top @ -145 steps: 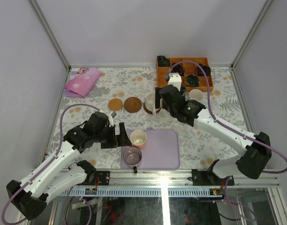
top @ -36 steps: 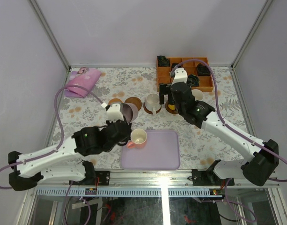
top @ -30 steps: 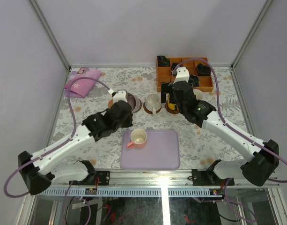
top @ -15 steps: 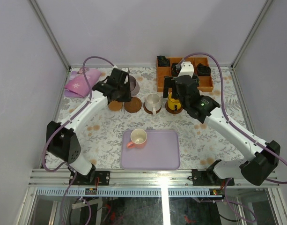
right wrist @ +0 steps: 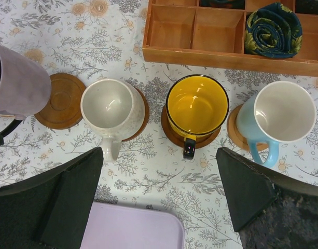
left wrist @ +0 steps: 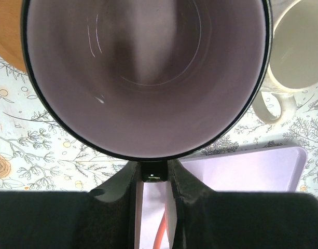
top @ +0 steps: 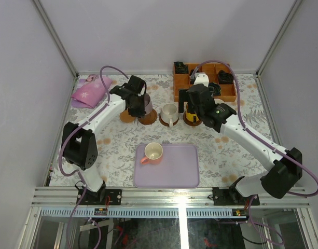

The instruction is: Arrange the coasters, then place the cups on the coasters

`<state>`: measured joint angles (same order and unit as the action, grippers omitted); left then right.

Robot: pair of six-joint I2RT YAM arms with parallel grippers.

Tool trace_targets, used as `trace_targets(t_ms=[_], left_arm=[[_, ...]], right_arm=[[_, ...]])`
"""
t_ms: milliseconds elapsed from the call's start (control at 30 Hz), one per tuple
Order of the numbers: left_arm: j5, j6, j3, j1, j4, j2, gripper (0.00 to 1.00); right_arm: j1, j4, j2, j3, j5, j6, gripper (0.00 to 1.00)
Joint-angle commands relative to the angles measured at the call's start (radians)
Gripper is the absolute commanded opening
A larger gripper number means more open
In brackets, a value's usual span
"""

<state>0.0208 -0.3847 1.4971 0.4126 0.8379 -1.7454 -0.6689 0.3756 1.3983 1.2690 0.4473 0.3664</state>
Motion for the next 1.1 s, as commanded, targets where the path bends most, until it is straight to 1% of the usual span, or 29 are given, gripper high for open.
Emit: trace_targets(t_ms=[0,600,1067], left_arm=[[-0.001,-0.039,0.012,0.003,-0.048,0.007,0.0],[-0.006,-0.036,0.009,0.025,-0.045,-0.091,0.0],[-0.001,-0.026,0.059,0.026,-0.026,-0.148,0.0]], right_arm=[[0.009,-0.001,-0.003,0.05,-0.019,0.004,0.98],[0.025,0.0,-0.008,0.022,-0.048,0.029,0.98],[0.032,-0.021,-0.025,-0.007,-0.06,0.039,0.98]])
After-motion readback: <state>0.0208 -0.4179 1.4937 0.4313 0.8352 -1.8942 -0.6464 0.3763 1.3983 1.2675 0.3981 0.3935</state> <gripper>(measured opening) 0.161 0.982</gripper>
